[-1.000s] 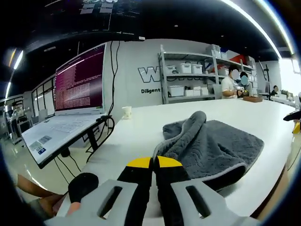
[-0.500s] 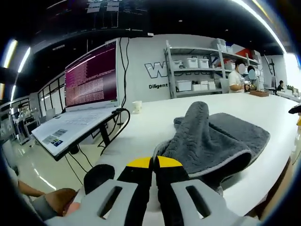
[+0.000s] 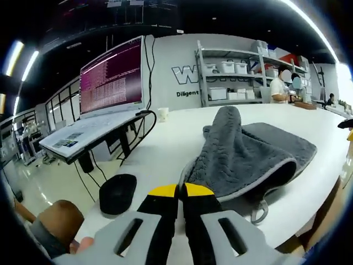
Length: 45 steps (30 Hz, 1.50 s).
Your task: Open the folded towel by lifting each exposed corner and separating the folded layers until the towel lies flat within the target outline without major curled edges
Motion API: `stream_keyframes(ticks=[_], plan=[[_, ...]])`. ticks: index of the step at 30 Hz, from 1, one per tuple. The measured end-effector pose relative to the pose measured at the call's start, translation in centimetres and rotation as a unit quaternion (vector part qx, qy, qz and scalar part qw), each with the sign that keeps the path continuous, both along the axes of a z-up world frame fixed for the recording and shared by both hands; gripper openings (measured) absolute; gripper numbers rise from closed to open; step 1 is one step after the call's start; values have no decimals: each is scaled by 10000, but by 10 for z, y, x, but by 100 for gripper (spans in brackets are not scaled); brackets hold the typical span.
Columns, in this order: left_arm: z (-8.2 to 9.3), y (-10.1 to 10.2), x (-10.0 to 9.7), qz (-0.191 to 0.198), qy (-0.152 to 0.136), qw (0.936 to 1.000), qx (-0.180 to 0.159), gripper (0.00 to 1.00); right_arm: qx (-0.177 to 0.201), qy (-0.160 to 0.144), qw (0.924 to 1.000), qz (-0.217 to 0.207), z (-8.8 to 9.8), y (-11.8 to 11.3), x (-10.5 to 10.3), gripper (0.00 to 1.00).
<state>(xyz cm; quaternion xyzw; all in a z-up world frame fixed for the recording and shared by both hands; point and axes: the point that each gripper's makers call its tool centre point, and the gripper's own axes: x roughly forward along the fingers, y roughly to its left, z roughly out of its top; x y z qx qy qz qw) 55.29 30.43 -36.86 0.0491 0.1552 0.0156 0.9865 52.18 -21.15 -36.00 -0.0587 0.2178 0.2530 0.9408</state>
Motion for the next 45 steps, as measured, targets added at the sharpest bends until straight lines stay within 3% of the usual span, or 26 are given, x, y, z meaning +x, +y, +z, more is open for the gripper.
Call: stream_keyframes(ticks=[7,17,21,25,32,41,45], plan=[[-5,-2,-6,-60,82,9995,-287,8,-24,-2,10000,45,0,4,-1,99],[19,-15,-15,-461,-187,9937,-1004,22,-131,43,9999,71,-2,11,0,99],[28,-36,-18,-839,-186,9876,-1316,22,-101,71,9999,118,-1,19,-2,99],[39,-50,-16,-1139,-160,9846,-1319,29,-109,59,9997,195,-1,28,-1,99],[57,-88,-17,-1806,-306,9755,-1217,36,-16,358,9993,114,-17,40,8,99],[58,-105,-10,-2159,-302,9668,-1333,52,1,545,9984,157,-21,58,16,99],[59,-114,-12,-2368,-221,9543,-1807,63,-17,644,9977,211,-27,67,18,99]])
